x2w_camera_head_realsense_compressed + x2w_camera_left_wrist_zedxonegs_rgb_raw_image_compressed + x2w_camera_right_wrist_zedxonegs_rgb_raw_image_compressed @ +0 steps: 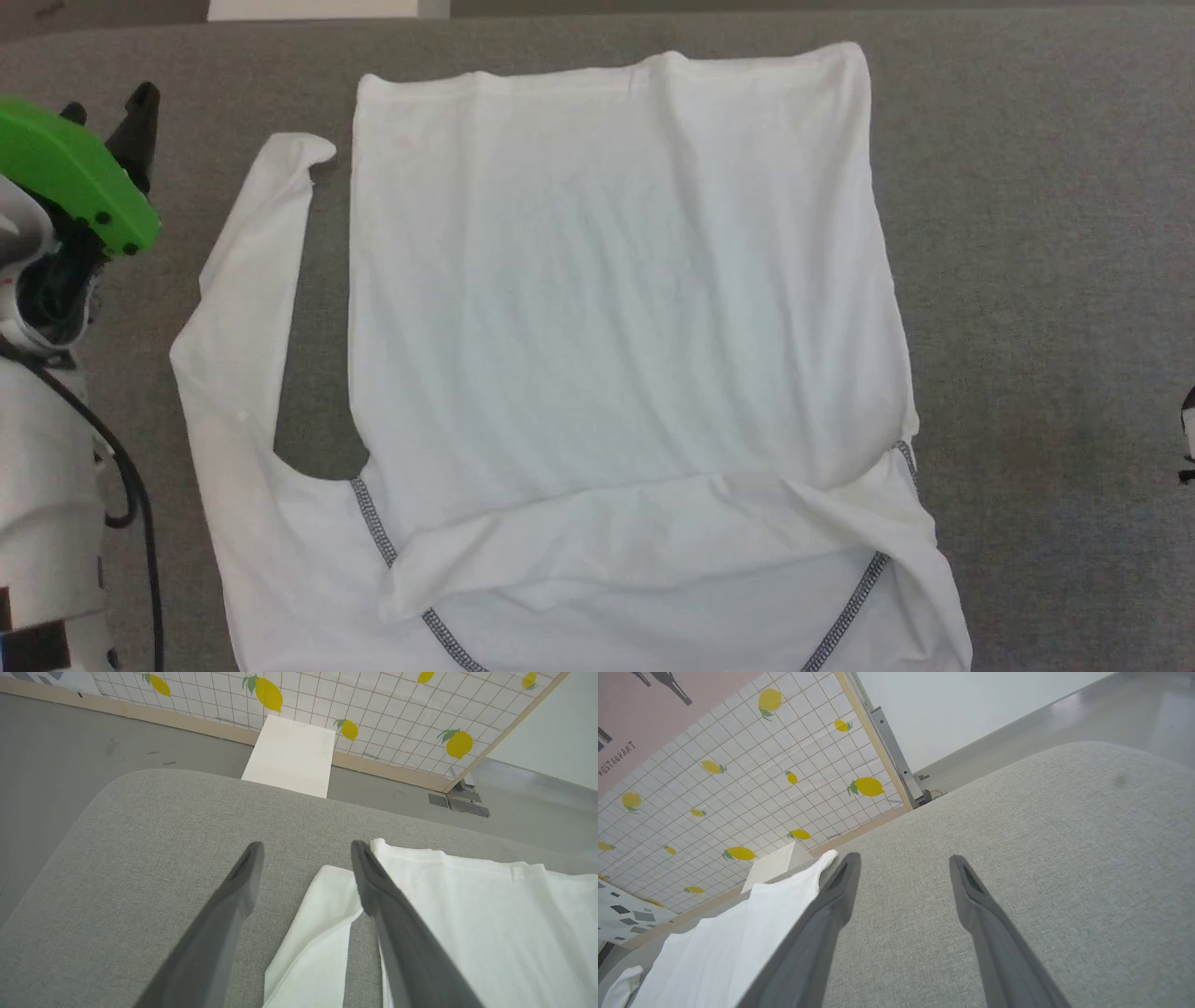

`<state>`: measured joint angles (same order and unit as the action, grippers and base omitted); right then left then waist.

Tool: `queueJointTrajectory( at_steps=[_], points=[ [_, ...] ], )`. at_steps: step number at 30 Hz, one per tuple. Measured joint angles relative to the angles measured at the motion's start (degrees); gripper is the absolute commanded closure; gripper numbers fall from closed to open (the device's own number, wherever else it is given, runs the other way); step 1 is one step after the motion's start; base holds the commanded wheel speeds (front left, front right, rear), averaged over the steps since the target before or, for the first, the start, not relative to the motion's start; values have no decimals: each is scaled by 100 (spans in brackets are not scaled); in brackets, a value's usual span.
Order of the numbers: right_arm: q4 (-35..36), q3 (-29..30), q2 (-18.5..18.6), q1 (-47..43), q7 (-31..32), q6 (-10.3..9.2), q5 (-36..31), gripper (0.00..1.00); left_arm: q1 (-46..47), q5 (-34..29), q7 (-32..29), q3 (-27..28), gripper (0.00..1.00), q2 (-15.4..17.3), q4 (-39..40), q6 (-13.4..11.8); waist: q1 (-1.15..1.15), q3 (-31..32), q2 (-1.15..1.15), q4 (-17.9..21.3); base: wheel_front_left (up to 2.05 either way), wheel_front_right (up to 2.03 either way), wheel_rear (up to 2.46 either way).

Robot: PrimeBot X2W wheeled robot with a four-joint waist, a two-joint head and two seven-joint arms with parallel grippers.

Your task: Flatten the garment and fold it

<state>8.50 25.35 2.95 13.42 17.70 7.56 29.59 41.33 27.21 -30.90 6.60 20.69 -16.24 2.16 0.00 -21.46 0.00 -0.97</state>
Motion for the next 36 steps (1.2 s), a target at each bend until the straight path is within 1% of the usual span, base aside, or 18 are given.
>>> queueJointTrajectory(
  at_steps=[4,7,10,14,17,18,19,22,25,28,31,36],
  points=[
    [27,-2,-3,61,-7,0,26,0,407,-104,-1021,-310,0,258,-167,-63,0,-386,0,78,0,0,0],
    [78,16,-2,74,-9,0,46,0,530,-230,-1544,-520,0,382,-215,-130,0,-640,0,129,0,0,0],
    [107,19,-3,88,-13,0,69,0,550,-288,-1872,-575,0,421,-236,-229,0,-862,0,174,0,0,0],
    [118,15,-2,130,-35,0,70,0,539,-280,-2265,-659,0,426,-277,-241,0,-1091,0,225,0,0,0],
    [112,12,-2,158,-58,0,69,0,543,-250,-2408,-658,0,466,-257,-301,0,-1194,0,242,0,0,0],
    [111,8,-3,169,-58,0,69,0,543,-244,-2424,-648,64,470,-248,-319,0,-1212,0,243,0,0,0],
    [107,7,-3,187,-58,0,69,0,543,-194,-2428,-616,100,467,-230,-324,0,-1228,0,238,0,0,0],
    [77,12,-3,193,-59,0,68,0,523,-40,-2209,-498,100,439,-219,-335,1,-1224,0,197,0,0,0],
    [27,3,-5,194,-62,0,63,0,388,69,-1644,-172,100,325,-268,-466,1,-1136,0,153,0,0,0],
    [-40,-19,-5,194,-69,0,53,0,221,127,-1076,182,100,325,-345,-597,1,-998,0,106,0,0,0],
    [-111,-30,-5,183,-85,0,18,0,65,220,-617,517,100,420,-415,-661,1,-820,0,50,0,0,0],
    [-175,-18,-3,115,-81,0,2,0,-274,220,-154,855,100,724,-541,-666,0,-491,0,-82,0,0,0]
  ],
)
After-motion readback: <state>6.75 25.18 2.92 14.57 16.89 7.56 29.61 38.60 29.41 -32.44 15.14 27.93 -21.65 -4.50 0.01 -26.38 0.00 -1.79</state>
